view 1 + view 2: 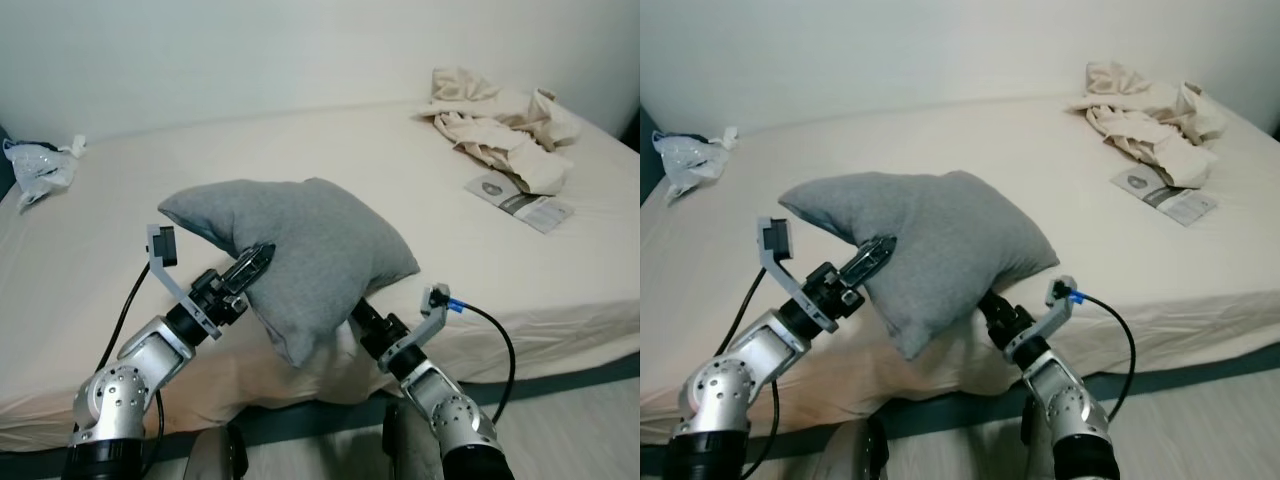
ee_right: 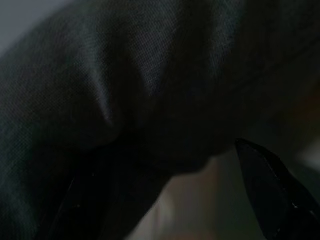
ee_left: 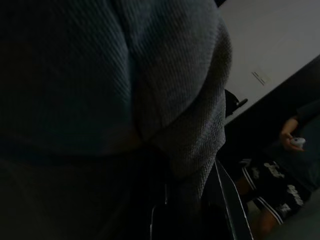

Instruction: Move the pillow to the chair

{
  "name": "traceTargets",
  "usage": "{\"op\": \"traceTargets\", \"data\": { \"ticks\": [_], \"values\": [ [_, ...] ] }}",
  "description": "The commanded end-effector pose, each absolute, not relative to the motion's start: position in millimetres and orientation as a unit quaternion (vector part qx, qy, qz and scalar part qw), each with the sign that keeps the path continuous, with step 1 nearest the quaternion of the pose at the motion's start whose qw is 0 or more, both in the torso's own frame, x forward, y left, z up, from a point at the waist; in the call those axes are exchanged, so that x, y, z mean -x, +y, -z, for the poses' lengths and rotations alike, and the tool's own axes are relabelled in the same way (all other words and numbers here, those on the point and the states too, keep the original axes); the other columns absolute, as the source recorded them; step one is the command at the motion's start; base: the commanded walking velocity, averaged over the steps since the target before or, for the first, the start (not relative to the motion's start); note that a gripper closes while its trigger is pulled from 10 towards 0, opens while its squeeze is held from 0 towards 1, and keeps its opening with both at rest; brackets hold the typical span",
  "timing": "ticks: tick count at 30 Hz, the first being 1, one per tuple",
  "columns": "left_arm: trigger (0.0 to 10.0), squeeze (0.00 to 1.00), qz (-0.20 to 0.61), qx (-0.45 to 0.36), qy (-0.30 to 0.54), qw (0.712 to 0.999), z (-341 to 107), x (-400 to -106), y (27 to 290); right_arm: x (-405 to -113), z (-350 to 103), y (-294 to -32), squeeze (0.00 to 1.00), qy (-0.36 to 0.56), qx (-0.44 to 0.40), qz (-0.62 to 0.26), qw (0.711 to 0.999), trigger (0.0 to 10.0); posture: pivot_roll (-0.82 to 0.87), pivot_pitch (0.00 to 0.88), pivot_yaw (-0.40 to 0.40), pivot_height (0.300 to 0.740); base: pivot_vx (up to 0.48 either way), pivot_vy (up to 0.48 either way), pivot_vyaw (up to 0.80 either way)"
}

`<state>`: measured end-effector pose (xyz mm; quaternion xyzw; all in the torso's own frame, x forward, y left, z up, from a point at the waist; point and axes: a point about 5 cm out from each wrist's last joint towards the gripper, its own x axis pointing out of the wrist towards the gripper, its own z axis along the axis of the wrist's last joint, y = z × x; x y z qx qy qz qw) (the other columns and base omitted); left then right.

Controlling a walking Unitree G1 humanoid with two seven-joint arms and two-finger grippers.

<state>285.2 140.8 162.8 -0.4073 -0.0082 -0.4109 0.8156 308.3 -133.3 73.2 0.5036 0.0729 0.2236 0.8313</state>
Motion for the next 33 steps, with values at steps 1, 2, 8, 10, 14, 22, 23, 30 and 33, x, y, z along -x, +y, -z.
{"op": "traceTargets", "data": {
  "ticks": [1, 2, 8, 10, 14, 22, 23, 30, 33],
  "values": [
    [0.0, 0.0, 0.444, 0.403, 0.017, 0.8, -159, -282, 127, -314, -82, -129, 1.0, 0.061, -0.527, -0.229, 0.816, 10.0, 0.01, 0.088, 0.066, 0.56, 0.0, 0.0, 0.0],
    [0.0, 0.0, 0.446, 0.403, 0.021, 0.799, -159, -281, 127, -316, -85, -130, 1.0, 0.058, -0.534, -0.228, 0.812, 10.0, 0.01, 0.088, 0.066, 0.56, 0.0, 0.0, 0.0],
    [0.0, 0.0, 0.454, 0.394, 0.032, 0.798, -155, -279, 128, -326, -98, -140, 1.0, 0.024, -0.597, -0.204, 0.776, 10.0, 0.01, 0.085, 0.065, 0.56, 0.0, 0.0, 0.0],
    [0.0, 0.0, 0.451, 0.392, 0.033, 0.801, -153, -278, 129, -328, -108, -141, 1.0, 0.004, -0.625, -0.223, 0.748, 10.0, 0.02, 0.082, 0.059, 0.56, 0.0, 0.0, 0.0],
    [0.0, 0.0, 0.428, 0.387, 0.04, 0.816, -148, -280, 134, -325, -116, -139, 1.0, 0.0, -0.625, -0.267, 0.733, 10.0, 0.02, 0.08, 0.053, 0.56, 0.0, 0.0, 0.0],
    [0.0, 0.0, 0.39, 0.379, 0.046, 0.838, -141, -284, 145, -319, -114, -151, 1.0, -0.013, -0.653, -0.256, 0.713, 10.0, 0.02, 0.078, 0.046, 0.56, 0.0, 0.0, 0.0],
    [0.0, 0.0, 0.385, 0.378, 0.046, 0.841, -140, -284, 147, -317, -115, -153, 1.0, -0.017, -0.656, -0.258, 0.709, 10.0, 0.02, 0.077, 0.047, 0.56, 0.0, 0.0, 0.0],
    [0.0, 0.0, 0.359, 0.371, 0.051, 0.855, -134, -289, 152, -305, -115, -158, 1.0, -0.016, -0.655, -0.269, 0.706, 10.0, 0.01, 0.073, 0.051, 0.56, 0.0, 0.0, 0.0],
    [0.0, 0.0, 0.36, 0.369, 0.052, 0.856, -133, -289, 151, -301, -110, -164, 1.0, -0.009, -0.643, -0.254, 0.722, 10.0, 0.0, 0.072, 0.056, 0.56, 0.0, 0.0, 0.0]
  ]
}}
